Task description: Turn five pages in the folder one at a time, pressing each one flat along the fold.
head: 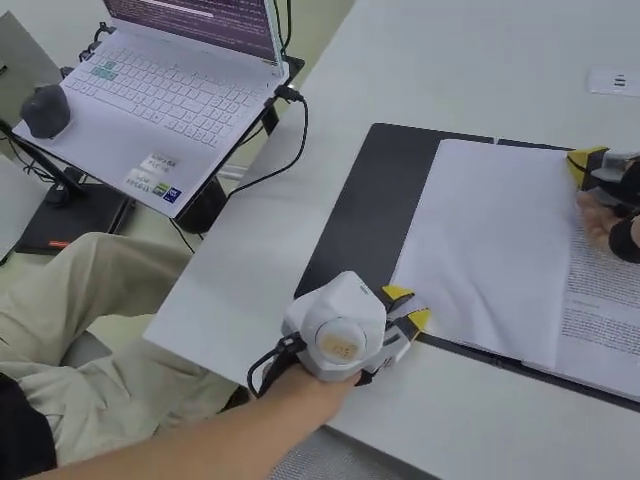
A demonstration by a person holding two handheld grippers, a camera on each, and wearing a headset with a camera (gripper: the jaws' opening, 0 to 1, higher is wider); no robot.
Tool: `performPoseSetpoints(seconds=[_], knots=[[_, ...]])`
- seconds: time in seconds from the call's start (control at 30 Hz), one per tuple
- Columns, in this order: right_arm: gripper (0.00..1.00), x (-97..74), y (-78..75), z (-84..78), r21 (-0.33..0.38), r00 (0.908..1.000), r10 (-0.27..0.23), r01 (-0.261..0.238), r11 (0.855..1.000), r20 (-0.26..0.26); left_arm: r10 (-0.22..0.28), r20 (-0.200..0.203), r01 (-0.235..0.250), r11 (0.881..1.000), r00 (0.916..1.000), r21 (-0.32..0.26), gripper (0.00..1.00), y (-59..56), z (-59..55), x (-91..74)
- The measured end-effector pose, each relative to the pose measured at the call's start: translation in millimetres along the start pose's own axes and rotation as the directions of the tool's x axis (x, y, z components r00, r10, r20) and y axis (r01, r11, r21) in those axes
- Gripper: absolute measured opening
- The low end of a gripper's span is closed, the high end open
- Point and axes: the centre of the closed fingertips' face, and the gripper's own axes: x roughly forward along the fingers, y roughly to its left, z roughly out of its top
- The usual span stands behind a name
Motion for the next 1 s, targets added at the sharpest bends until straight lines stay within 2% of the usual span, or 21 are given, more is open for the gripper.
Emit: performPoseSetpoints(seconds=[0.07,0.23,0.57,1.0], knots=[[0.00,3.0,-0.5,4.4,0.009,0.9998,-0.002,0.002,1.000,0.017,0.000,0.000,0.000,1.000,1.0000,-0.003,0.13,0.2,0.1,-0.1],[0.00,3.8,0.5,4.3,0.014,0.9998,0.005,-0.005,1.000,0.017,0.001,0.004,-0.001,1.000,1.0000,-0.006,0.13,0.6,0.1,0.0],[0.00,-12.8,-4.2,-15.9,-0.015,0.9969,0.006,-0.007,1.000,-0.078,0.002,-0.001,-0.002,1.000,1.0000,-0.008,0.13,1.6,-0.6,0.9],[0.00,-37.2,-14.6,-40.5,-0.021,0.9889,-0.005,0.001,1.000,-0.148,0.005,-0.011,-0.005,1.000,0.9999,-0.019,0.13,1.2,-1.4,1.1]])
